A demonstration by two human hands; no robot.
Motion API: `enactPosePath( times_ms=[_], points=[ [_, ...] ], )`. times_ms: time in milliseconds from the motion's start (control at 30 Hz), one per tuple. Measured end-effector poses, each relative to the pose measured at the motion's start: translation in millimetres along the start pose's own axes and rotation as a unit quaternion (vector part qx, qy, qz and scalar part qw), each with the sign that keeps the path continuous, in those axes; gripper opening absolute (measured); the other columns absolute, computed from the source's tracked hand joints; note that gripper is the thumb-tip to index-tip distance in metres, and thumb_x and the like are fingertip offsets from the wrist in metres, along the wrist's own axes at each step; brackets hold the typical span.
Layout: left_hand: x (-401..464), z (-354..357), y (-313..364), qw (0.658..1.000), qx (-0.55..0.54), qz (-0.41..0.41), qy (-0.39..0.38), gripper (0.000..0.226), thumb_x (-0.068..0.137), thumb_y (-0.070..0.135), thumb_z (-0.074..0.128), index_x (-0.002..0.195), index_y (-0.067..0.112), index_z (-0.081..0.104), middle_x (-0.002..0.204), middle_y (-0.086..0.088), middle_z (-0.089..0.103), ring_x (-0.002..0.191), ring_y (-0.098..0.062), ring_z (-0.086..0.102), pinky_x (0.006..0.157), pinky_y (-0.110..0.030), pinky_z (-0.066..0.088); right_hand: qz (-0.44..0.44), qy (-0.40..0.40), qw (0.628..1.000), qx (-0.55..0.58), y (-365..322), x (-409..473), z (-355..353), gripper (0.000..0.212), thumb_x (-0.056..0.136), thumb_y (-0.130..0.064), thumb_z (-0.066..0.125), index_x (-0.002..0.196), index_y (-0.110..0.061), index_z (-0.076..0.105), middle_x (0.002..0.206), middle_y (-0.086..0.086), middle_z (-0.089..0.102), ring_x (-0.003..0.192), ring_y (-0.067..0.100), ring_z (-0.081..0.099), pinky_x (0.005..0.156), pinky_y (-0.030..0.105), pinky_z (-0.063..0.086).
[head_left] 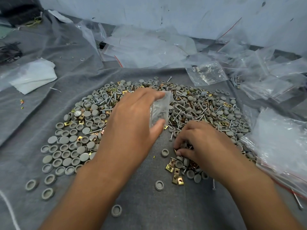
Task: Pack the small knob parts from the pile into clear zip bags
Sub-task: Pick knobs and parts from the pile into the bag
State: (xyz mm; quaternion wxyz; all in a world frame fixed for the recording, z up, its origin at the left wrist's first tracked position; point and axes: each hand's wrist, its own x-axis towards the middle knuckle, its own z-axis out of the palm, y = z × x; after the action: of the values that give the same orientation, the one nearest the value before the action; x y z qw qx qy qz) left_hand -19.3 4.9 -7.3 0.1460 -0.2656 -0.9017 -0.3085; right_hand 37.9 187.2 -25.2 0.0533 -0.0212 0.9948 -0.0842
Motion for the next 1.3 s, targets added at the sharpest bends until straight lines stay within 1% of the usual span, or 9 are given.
enactPosePath(
  times_ms=[167,267,367,533,733,933,1033,1133,1300],
  points=[
    [0,-1,-1,1.000,-0.004,-0.004,0.000,0.055,0.080,0.027,0.078,0.132,0.021,0.061,0.126,0.009,0.063,0.114,-0.013,0.056,0.105,-0.034,0.043,0.008,0.079,0.988,0.130,-2,-3,-6,0.005,0.094,-0.049,0.050,0.094,-0.046,0.054,0.103,-0.029,0.043,0.097,-0.007,0.047,0.080,0.012,0.038],
    [0,0,-1,1.000,-0.008,0.004,-0.006,0.056,0.079,0.029,0.078,0.132,0.023,0.060,0.125,0.010,0.062,0.112,-0.011,0.056,0.103,-0.033,0.044,-0.016,0.252,0.939,0.234,-8,-5,-10,0.007,0.100,-0.039,0.052,0.096,-0.039,0.057,0.103,-0.024,0.054,0.093,-0.008,0.051,0.077,0.005,0.035],
    [-1,2,1,1.000,-0.007,0.014,-0.012,0.058,0.078,0.034,0.076,0.132,0.025,0.059,0.126,0.011,0.061,0.115,-0.008,0.054,0.105,-0.031,0.042,-0.073,0.374,0.897,0.226,-21,-5,-11,0.007,0.103,-0.030,0.058,0.101,-0.027,0.063,0.099,-0.018,0.059,0.090,-0.001,0.052,0.078,0.010,0.035],
    [-1,6,0,0.999,-0.023,0.030,-0.008,0.053,0.075,0.025,0.074,0.127,0.018,0.063,0.124,0.006,0.064,0.119,-0.016,0.057,0.104,-0.040,0.045,-0.134,0.407,0.897,0.110,-32,4,-2,0.012,0.100,-0.021,0.066,0.101,-0.011,0.072,0.101,-0.003,0.071,0.092,0.021,0.059,0.085,0.028,0.046],
    [-1,7,0,1.000,-0.016,0.027,-0.003,0.052,0.076,0.022,0.078,0.126,0.020,0.064,0.123,0.007,0.064,0.117,-0.015,0.057,0.102,-0.040,0.046,-0.089,0.401,0.904,0.119,-31,5,4,0.014,0.093,-0.021,0.074,0.104,-0.016,0.069,0.095,-0.011,0.071,0.087,0.019,0.062,0.072,0.037,0.052],
    [0,2,-1,1.000,-0.008,0.017,-0.013,0.055,0.077,0.031,0.077,0.129,0.023,0.061,0.124,0.009,0.063,0.112,-0.012,0.057,0.102,-0.032,0.044,-0.051,0.368,0.899,0.231,-27,-2,-8,0.012,0.091,-0.030,0.076,0.094,-0.030,0.064,0.086,-0.019,0.064,0.079,0.003,0.061,0.069,0.012,0.044],
    [1,1,-3,1.000,-0.006,0.012,-0.012,0.057,0.076,0.028,0.079,0.129,0.021,0.062,0.123,0.008,0.063,0.110,-0.014,0.058,0.102,-0.033,0.043,-0.021,0.141,0.961,0.235,-13,-9,-13,0.015,0.082,-0.048,0.073,0.089,-0.039,0.062,0.088,-0.026,0.064,0.082,-0.002,0.062,0.066,0.014,0.047],
    [1,1,-1,1.000,-0.002,0.013,-0.011,0.057,0.077,0.027,0.079,0.130,0.021,0.062,0.124,0.008,0.063,0.110,-0.014,0.057,0.102,-0.034,0.043,-0.048,-0.071,0.990,0.111,-10,-15,-7,0.035,0.073,-0.058,0.081,0.100,-0.043,0.066,0.094,-0.028,0.062,0.095,-0.006,0.053,0.083,0.021,0.045],
    [0,3,0,1.000,-0.007,0.012,-0.008,0.056,0.077,0.026,0.081,0.130,0.021,0.062,0.123,0.008,0.063,0.111,-0.015,0.057,0.102,-0.035,0.044,-0.084,-0.060,0.995,-0.015,-20,-13,-2,0.041,0.080,-0.065,0.071,0.115,-0.047,0.061,0.112,-0.024,0.055,0.105,0.003,0.039,0.086,0.029,0.031]
  ],
)
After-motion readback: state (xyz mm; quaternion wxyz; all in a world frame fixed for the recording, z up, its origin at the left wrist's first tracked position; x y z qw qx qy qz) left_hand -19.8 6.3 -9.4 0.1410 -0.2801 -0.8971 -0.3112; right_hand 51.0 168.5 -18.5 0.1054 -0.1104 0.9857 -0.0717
